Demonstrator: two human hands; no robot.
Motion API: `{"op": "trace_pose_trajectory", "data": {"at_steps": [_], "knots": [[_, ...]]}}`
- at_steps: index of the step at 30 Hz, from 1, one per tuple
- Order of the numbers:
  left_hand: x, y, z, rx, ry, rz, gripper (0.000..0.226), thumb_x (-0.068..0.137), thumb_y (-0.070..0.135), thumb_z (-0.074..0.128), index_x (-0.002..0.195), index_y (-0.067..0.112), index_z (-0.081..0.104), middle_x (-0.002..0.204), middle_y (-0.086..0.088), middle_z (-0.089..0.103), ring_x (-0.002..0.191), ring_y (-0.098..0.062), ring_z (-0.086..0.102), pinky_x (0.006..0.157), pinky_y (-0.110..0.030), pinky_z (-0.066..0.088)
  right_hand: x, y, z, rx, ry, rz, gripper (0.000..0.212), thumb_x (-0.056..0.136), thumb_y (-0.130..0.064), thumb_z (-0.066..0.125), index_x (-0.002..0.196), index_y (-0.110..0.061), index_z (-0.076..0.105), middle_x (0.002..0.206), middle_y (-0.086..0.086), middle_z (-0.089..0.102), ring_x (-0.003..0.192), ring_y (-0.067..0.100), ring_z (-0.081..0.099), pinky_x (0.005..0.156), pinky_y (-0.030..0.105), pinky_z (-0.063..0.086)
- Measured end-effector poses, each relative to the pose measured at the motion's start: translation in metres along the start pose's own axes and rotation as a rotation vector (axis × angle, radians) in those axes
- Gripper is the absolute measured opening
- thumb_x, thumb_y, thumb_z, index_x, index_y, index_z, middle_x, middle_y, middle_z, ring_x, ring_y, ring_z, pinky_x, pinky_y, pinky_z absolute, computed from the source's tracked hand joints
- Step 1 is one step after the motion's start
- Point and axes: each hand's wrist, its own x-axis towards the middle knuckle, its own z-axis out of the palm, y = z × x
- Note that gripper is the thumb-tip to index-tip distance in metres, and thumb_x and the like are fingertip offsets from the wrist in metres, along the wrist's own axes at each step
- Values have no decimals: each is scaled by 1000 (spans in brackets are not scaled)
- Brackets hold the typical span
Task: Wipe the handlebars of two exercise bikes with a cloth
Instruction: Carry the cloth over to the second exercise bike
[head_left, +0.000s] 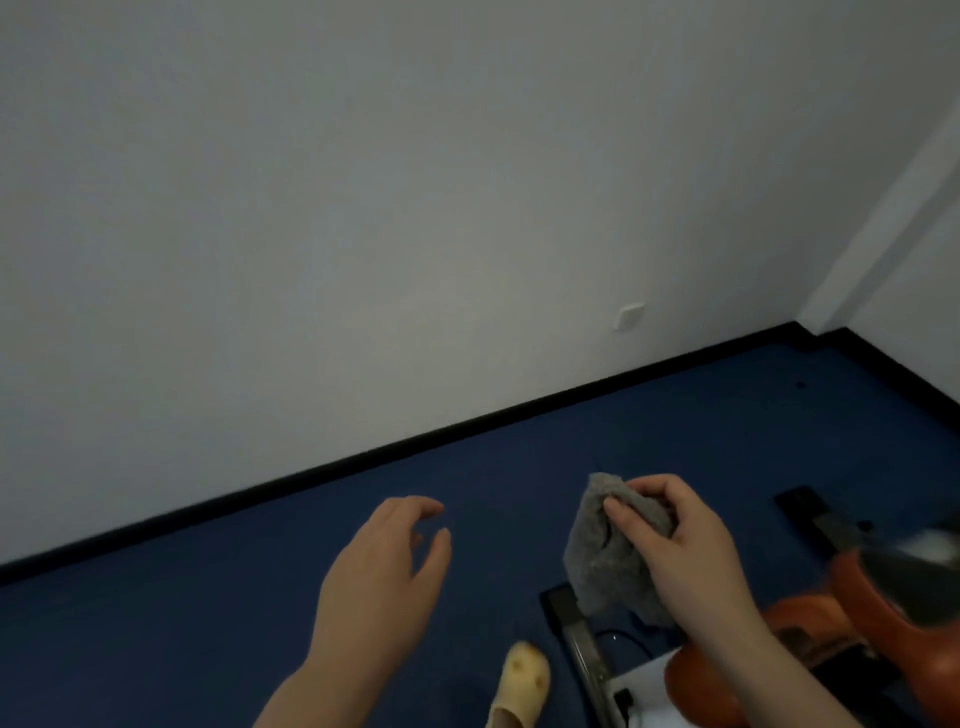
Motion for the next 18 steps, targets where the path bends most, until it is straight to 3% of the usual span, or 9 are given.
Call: {"op": "trace_pose_trajectory", "data": {"at_steps": [3, 7, 12, 18], "knots": [[64, 15, 11, 40, -10, 80, 22, 90, 39, 50, 112, 37, 52, 101, 21, 54, 77, -3, 53, 65, -16, 38, 47, -3, 0, 22, 58, 0, 11, 81, -27, 72, 84, -28, 61, 86, -10, 66, 78, 0, 60, 59, 14, 44], [160, 64, 34, 68, -87, 261, 26, 90, 38, 49, 115, 32, 55, 105, 23, 53, 92, 1, 54, 74, -21, 43, 108, -10, -21, -9, 165, -6, 14, 80, -29, 73, 83, -32, 60, 86, -13, 65, 79, -6, 58, 61, 11, 45], [248, 131, 63, 13, -169, 421, 26, 93, 36, 46, 117, 31, 53, 112, 20, 53, 94, 2, 50, 72, -15, 34, 172, -17, -53, -70, 317, 25, 14, 80, -30, 72, 85, -32, 59, 90, -14, 63, 83, -2, 57, 65, 16, 43], [340, 159, 98, 5, -297, 525, 27, 92, 38, 46, 117, 33, 53, 114, 21, 54, 95, 2, 51, 74, -18, 37, 237, -21, -76, -180, 505, 75, 16, 80, -34, 71, 87, -35, 57, 92, -17, 59, 85, -3, 56, 70, 19, 46]]}}
